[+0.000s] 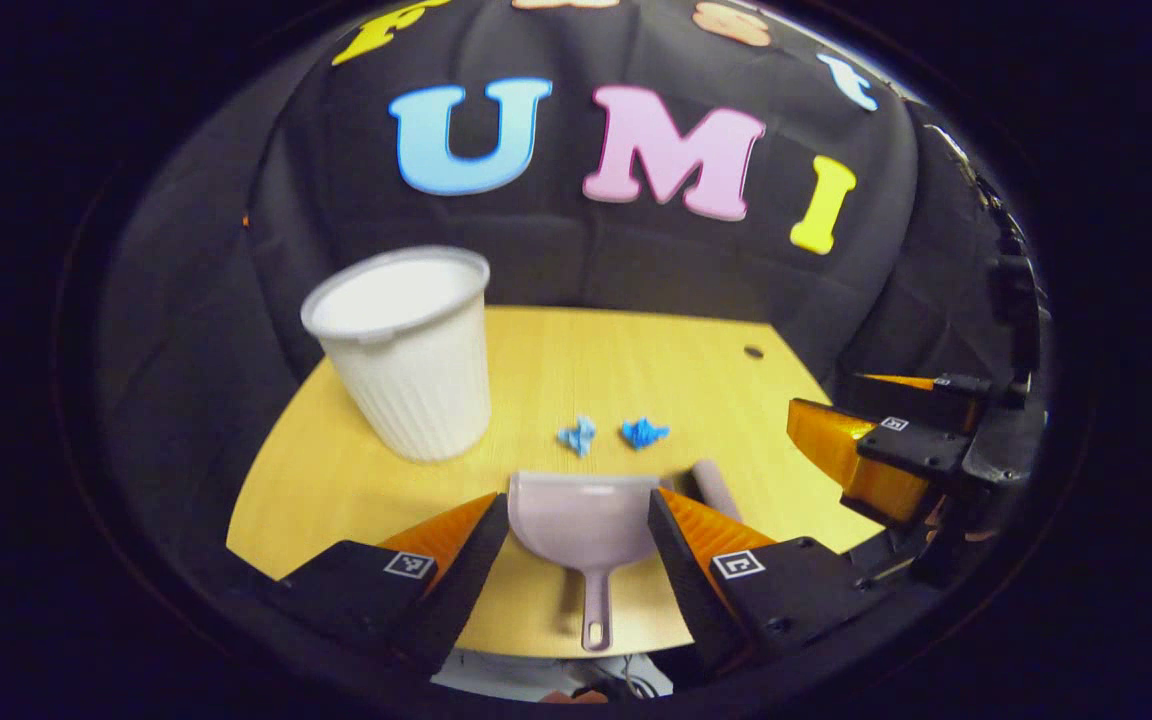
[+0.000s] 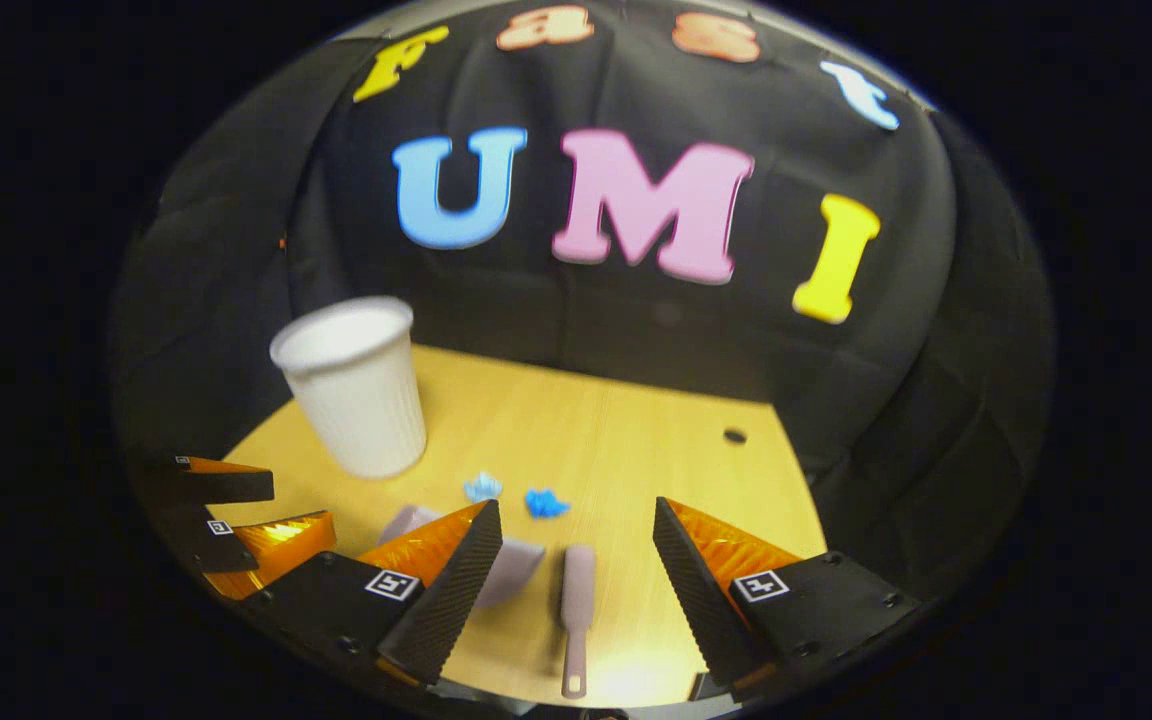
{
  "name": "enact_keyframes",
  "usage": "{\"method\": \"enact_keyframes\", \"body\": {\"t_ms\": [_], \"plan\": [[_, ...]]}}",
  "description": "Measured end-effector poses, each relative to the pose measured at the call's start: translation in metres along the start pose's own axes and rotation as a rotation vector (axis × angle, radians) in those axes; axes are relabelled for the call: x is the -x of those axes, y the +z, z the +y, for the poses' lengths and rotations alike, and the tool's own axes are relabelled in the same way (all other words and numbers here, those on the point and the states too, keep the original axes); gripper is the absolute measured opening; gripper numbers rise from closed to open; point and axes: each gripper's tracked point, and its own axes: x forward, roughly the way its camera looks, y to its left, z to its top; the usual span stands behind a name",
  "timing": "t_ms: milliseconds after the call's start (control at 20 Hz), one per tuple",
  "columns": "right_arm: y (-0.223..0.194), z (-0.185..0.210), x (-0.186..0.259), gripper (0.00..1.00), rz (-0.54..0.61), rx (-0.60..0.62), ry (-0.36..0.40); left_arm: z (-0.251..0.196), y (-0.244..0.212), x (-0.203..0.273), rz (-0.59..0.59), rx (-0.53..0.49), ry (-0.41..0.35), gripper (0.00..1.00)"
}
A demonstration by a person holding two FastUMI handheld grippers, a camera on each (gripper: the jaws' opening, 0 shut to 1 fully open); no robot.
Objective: Pick up the small broom and dustpan from the desktop, sweep the trash into the dustpan with the broom, and then empty the trash into the garbage bin.
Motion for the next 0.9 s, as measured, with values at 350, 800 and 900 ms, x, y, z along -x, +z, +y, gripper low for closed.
{"method": "enact_keyframes", "body": {"t_ms": [350,800,900], "plan": [[-0.135,-0.011,-0.059,0.96,0.658,-0.161,0.058,-0.008,-0.065,-0.083,0.548,0.099,0.001,0.85],[-0.187,-0.001,-0.076,0.89,0.834,-0.054,0.059,-0.025,-0.087,-0.144,0.674,0.036,0.020,0.83],[-0.192,-0.002,-0.077,0.73,0.843,-0.073,0.053,-0.031,-0.090,-0.150,0.688,0.026,-0.026,0.67]]}}
